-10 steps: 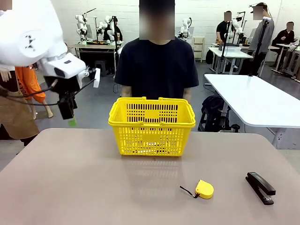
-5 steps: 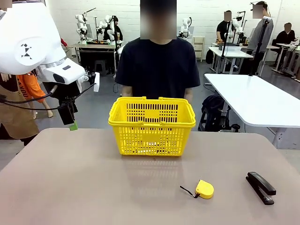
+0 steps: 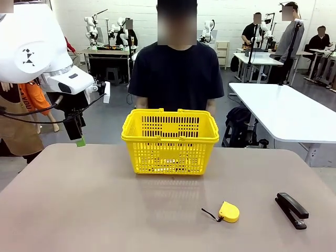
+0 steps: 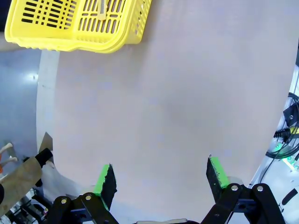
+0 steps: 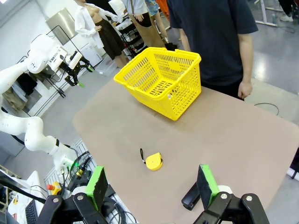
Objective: Place the items the person wants into the basket.
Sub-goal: Pick up the item the person points to and place it in the Market Basket.
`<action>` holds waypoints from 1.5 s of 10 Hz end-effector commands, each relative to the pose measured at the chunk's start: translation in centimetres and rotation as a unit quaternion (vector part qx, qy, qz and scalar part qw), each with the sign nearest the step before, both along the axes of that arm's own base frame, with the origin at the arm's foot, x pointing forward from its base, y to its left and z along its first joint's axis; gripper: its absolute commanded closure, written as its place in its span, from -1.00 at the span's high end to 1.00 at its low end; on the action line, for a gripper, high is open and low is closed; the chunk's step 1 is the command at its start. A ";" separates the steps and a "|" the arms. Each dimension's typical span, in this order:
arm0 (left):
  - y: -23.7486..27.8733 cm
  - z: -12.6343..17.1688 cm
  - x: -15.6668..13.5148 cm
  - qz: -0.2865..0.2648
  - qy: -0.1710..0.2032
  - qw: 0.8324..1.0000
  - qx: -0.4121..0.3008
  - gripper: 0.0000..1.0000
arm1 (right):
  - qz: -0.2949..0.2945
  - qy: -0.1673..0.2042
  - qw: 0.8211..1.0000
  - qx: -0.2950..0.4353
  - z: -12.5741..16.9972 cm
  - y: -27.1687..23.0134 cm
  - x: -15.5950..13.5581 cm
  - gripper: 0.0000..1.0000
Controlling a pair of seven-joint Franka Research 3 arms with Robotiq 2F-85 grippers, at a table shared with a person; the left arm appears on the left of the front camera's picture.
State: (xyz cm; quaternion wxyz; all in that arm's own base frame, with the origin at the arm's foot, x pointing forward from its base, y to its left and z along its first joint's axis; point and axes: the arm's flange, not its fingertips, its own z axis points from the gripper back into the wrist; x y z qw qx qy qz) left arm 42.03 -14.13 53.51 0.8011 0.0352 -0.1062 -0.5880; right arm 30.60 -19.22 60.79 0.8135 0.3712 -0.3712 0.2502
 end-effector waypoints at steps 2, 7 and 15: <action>0.0 0.0 0.0 0.000 0.000 1.000 0.000 1.00 | 0.003 -0.013 1.000 0.013 0.1 0.1 0.1 1.00; 20.2 7.2 -6.4 -0.078 -0.035 0.952 -0.294 1.00 | 0.003 -0.013 1.000 0.013 0.1 0.1 0.1 1.00; 34.4 4.3 -10.9 -0.031 -0.059 0.903 -0.424 1.00 | 0.003 -0.013 1.000 0.013 0.1 0.1 0.1 1.00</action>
